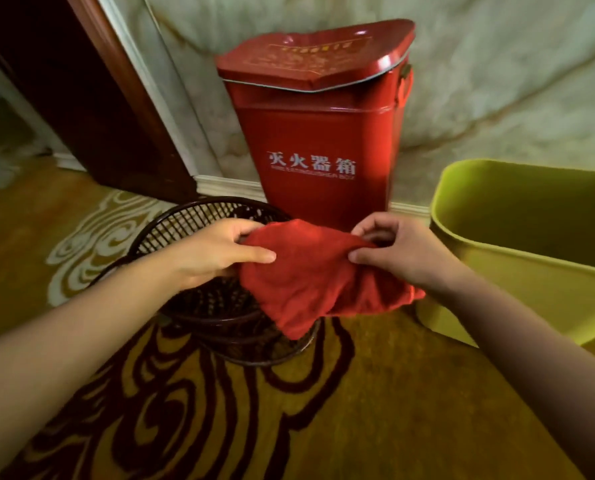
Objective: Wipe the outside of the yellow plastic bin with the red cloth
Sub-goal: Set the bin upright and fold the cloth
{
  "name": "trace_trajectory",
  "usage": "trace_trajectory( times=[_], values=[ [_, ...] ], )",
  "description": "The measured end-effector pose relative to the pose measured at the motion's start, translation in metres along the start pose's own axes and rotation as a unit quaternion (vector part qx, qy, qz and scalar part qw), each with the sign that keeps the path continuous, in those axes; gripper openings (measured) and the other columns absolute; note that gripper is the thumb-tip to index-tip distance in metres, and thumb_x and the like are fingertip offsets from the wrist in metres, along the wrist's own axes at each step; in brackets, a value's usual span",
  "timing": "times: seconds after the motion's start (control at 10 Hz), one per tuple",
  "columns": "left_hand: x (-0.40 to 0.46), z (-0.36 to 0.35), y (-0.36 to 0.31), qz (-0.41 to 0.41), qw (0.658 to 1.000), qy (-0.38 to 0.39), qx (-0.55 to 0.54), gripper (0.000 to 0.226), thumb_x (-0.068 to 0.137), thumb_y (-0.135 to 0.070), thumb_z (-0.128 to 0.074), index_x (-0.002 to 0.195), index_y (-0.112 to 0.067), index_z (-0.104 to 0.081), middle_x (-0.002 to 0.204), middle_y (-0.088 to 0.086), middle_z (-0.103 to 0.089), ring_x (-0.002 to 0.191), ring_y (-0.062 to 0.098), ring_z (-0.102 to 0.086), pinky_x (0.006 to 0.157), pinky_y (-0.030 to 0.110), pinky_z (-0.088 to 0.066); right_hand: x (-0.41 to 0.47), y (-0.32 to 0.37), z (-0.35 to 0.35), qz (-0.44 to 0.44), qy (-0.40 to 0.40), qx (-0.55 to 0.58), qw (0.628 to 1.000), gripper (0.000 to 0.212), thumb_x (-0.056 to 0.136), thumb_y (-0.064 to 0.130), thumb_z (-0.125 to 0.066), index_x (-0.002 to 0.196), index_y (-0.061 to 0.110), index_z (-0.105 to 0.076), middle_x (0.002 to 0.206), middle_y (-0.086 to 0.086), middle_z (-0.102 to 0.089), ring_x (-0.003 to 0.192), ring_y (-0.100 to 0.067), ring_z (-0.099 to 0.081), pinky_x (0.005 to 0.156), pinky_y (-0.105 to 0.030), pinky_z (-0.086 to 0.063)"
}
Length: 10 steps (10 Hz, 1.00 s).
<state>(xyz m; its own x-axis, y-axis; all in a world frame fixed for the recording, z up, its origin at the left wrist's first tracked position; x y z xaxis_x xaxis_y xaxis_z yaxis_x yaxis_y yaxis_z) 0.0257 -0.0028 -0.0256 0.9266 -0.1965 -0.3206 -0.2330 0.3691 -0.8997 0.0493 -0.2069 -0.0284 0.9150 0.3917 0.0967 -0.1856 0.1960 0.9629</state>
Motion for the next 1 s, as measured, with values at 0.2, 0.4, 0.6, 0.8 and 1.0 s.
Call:
trace_trajectory(
  times=[0.2,0.4,0.6,0.8,1.0],
  values=[
    [0.016,0.057,0.048,0.047,0.996,-0.053,-0.061,0.026,0.076,-0.004,-0.062,0.099,-0.017,-0.063,0.094,0.001,-0.068,0.086,0.011,-0.064,0.077,0.029,-0.054,0.056,-0.021,-0.033,-0.096,0.002,0.039,0.995,0.024,0.067,-0.002,-0.074,0.067,0.019,-0.063,0.067,-0.002,-0.062,0.051,-0.003,-0.057,0.058,-0.015,-0.047],
    [0.056,0.08,0.091,0.077,0.99,-0.07,-0.091,0.026,0.075,-0.003,-0.063,0.092,-0.023,-0.066,0.09,-0.002,-0.068,0.087,0.012,-0.062,0.075,0.029,-0.049,0.091,-0.06,-0.044,-0.143,-0.035,-0.024,0.989,0.023,0.067,0.001,-0.075,0.064,0.021,-0.062,0.066,-0.002,-0.058,0.059,-0.011,-0.052,0.054,-0.012,-0.043],
    [0.09,0.07,0.127,0.105,0.982,-0.09,-0.13,0.025,0.076,-0.005,-0.062,0.088,-0.025,-0.068,0.089,-0.006,-0.07,0.087,0.01,-0.063,0.074,0.027,-0.05,0.106,-0.103,-0.033,-0.151,-0.043,-0.094,0.983,0.026,0.068,0.001,-0.073,0.065,0.022,-0.059,0.075,-0.007,-0.061,0.072,-0.017,-0.055,0.072,-0.029,-0.043],
    [0.102,0.049,0.14,0.143,0.98,-0.049,-0.13,0.035,0.076,-0.008,-0.065,0.107,-0.026,-0.061,0.11,-0.003,-0.066,0.105,0.011,-0.058,0.092,0.034,-0.045,0.1,-0.129,-0.036,-0.202,-0.023,-0.022,0.979,0.017,0.072,0.005,-0.073,0.083,0.013,-0.062,0.066,0.0,-0.056,0.054,-0.003,-0.051,0.044,-0.006,-0.036],
    [0.075,0.068,0.032,0.129,0.986,-0.004,-0.103,0.038,0.079,-0.017,-0.063,0.114,-0.029,-0.055,0.119,-0.003,-0.061,0.112,0.012,-0.055,0.1,0.038,-0.04,0.096,-0.054,-0.002,-0.253,-0.036,-0.039,0.966,0.026,0.069,0.01,-0.075,0.091,0.016,-0.063,0.091,-0.006,-0.061,0.077,-0.017,-0.058,0.065,-0.026,-0.042]
  ],
)
Point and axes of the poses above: each hand's wrist, its own x-axis towards the middle knuckle, its own z-axis out of the back of the hand, y = z × x, the point moved 8 cm from there along x, towards the middle knuckle
